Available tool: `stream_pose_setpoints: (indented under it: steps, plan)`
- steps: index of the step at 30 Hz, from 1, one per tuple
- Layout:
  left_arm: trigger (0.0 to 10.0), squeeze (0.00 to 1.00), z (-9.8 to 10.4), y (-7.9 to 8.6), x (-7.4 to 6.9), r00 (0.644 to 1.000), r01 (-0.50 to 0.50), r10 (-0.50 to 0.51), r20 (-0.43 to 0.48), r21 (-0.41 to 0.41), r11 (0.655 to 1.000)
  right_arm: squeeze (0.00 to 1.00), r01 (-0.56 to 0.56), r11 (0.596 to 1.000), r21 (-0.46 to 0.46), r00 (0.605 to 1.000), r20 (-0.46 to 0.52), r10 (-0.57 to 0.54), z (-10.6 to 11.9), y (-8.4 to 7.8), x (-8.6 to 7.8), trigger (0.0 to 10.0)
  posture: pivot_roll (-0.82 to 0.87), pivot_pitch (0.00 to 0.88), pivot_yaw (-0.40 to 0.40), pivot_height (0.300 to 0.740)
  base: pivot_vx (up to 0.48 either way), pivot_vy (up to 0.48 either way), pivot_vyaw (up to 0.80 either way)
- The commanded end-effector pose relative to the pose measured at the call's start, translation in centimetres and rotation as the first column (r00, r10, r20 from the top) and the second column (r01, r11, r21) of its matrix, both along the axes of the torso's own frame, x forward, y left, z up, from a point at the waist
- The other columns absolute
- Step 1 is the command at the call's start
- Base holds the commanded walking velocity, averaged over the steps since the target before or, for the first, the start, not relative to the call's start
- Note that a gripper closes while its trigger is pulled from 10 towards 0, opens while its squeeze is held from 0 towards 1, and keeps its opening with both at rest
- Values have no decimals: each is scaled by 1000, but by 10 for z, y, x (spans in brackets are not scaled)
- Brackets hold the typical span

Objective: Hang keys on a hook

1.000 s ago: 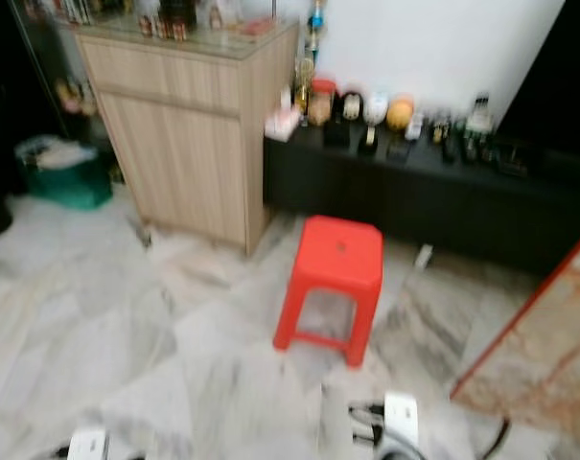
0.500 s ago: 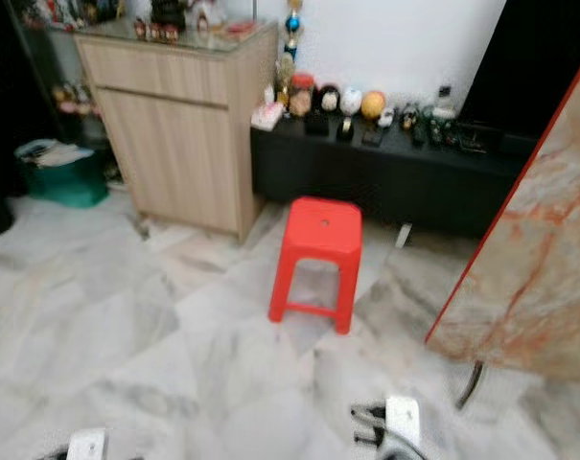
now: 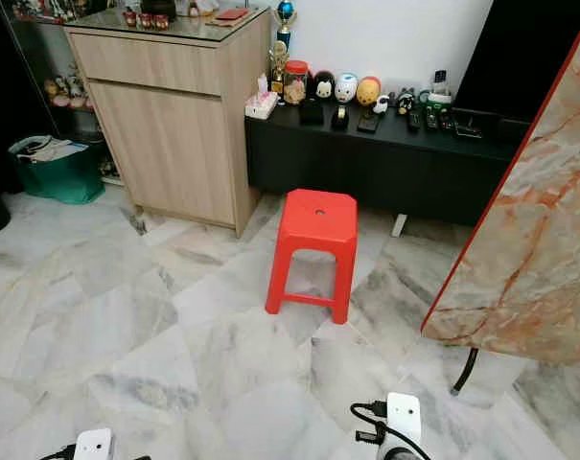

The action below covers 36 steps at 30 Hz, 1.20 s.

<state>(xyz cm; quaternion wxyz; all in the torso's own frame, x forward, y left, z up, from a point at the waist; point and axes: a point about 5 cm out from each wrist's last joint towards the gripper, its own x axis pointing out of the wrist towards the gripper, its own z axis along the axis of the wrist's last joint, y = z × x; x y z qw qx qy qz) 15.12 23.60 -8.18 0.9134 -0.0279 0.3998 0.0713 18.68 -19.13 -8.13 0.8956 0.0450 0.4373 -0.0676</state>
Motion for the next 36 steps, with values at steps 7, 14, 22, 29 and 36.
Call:
stream_pose_setpoints:
  steps: [7, 14, 22, 29, 36]
  plan:
    - [10000, 0, -2, 0, -3, 999, 23, -23, -22, -2, 1000, 0, 6, 1000, 0, 1000, -1, -6, 1, -2, 1, 10000, 102, 0, -78, 740, 0, 0, 0]
    - [10000, 0, -1, -2, -1, 999, 33, -33, -19, -5, 999, 0, -2, 1000, -4, 1000, 1, 2, 2, -3, 3, 10000, 81, 0, -79, 740, 0, 0, 0]
    - [10000, 0, -1, -1, -1, 998, 50, -50, -24, -8, 999, 0, 4, 1000, -2, 1000, 5, -4, 2, -2, 3, 10000, 56, 0, -58, 740, 0, 0, 0]
    - [10000, 0, -1, 2, -3, 998, 60, -61, -33, -5, 998, 0, 10, 1000, 4, 1000, 0, -10, 0, 0, 1, 10000, 58, 0, -42, 740, 0, 0, 0]
    - [10000, 0, -2, 0, -4, 998, 60, -60, -35, -6, 998, 0, 0, 1000, 3, 1000, -5, 0, 0, -1, 0, 10000, 69, 0, -48, 740, 0, 0, 0]
